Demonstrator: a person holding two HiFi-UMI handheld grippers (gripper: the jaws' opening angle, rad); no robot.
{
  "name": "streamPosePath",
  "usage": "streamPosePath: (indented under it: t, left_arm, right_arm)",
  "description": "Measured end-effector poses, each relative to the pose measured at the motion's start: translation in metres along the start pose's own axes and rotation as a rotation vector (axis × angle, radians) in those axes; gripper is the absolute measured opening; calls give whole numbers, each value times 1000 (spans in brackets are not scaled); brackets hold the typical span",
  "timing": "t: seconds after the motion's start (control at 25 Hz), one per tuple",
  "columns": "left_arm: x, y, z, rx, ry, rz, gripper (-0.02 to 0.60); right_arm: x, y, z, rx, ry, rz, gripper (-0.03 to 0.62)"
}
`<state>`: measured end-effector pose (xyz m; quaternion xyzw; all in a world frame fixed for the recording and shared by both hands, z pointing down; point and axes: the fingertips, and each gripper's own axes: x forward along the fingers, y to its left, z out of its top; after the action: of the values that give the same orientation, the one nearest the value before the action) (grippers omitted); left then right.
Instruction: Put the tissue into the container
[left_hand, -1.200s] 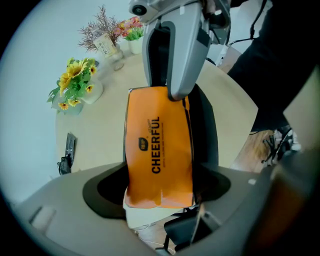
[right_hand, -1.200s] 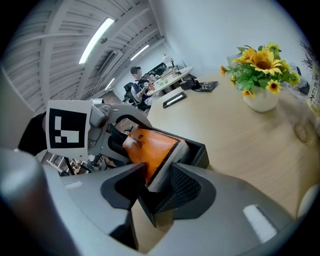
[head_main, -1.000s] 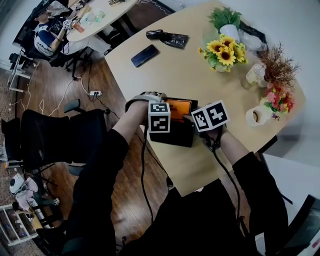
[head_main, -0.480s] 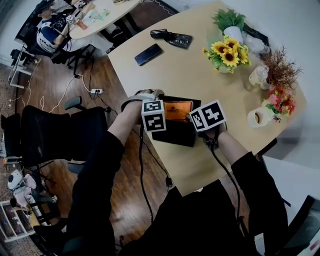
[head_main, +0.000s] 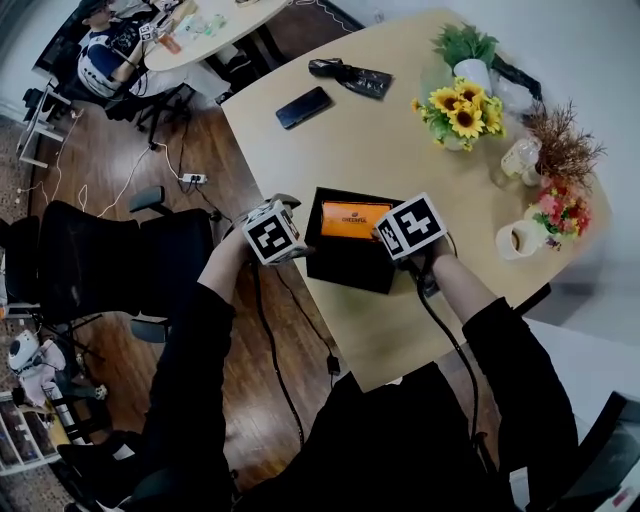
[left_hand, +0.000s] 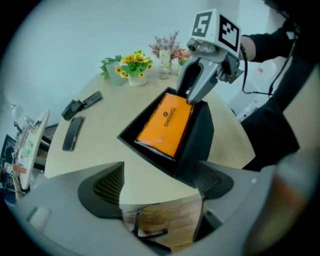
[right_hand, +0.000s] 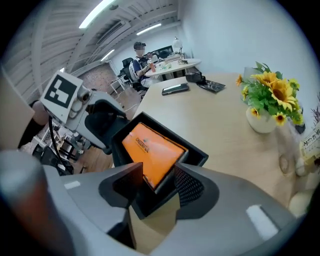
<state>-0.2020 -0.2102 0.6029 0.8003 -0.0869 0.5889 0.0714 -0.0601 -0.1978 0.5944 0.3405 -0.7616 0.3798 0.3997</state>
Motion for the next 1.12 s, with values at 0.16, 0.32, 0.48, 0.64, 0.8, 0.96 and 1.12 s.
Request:
streamPosePath:
  t: [0.16, 0.32, 0.48, 0.64, 0.8, 0.96, 1.12]
  left_arm:
    - [18, -19, -18, -54, -23, -24, 422]
    - [32, -40, -13, -110, -88, -53, 420]
    - [36, -51, -9, -143, -105, -2, 420]
    - [37, -69, -2, -158, -136, -4, 420]
    - [37, -82, 5, -262, -195, 4, 420]
    - [43, -100, 11, -258, -189, 38, 420]
    - [46, -103, 13, -322, -210, 71, 420]
  right_arm:
    - [-27, -7, 17, 105, -163, -5, 207]
    - [-32, -28, -1, 155, -172, -82, 206]
    - [-19, -25, -27, 181, -112, -25, 206]
    - [-14, -31, -32, 202, -128, -49, 102]
    - [-15, -42, -29, 186, -135, -74, 63]
    - [-15, -53, -25, 164, -102, -54, 51]
    - [-15, -55, -23, 131, -92, -27, 52]
